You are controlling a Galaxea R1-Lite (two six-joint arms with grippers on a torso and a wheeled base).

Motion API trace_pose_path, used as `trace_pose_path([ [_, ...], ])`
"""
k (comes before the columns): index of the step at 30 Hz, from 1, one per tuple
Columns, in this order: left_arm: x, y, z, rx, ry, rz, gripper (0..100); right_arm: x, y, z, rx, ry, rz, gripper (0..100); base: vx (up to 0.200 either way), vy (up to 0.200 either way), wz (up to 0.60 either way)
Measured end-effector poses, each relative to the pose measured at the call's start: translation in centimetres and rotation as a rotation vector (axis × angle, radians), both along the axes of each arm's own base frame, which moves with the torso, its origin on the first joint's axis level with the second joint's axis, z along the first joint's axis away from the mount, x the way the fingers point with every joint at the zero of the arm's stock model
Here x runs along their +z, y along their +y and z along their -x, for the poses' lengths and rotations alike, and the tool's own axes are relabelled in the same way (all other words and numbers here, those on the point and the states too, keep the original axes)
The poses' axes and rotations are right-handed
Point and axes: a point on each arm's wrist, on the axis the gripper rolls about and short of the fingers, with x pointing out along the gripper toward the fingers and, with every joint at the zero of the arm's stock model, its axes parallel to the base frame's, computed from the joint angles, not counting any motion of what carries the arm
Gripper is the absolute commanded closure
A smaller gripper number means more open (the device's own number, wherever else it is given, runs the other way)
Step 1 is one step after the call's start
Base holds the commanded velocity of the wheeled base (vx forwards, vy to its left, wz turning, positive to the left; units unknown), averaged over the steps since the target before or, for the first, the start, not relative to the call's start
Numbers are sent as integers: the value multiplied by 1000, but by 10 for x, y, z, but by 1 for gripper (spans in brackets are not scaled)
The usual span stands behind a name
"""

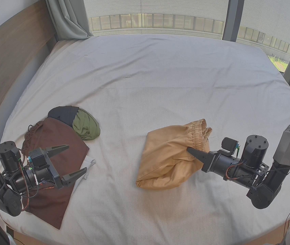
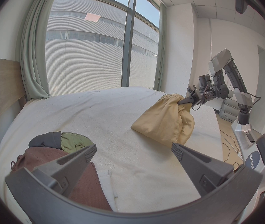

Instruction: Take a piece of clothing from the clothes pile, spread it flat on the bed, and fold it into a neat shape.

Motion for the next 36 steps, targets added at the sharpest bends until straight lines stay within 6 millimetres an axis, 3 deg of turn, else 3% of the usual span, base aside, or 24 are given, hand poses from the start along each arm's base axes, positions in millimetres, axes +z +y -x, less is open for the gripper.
trace_pose_path([
  [18,1,-1,3,-5,4,1,0,19,9,-15,81,-93,-47,100,0,0,0],
  [30,0,-2,5,-7,10,1,0,42,18,-42,123,-175,-148,100,0,0,0],
  [36,-1,-2,5,-10,12,1,0,45,21,-55,189,-196,-172,100,0,0,0],
])
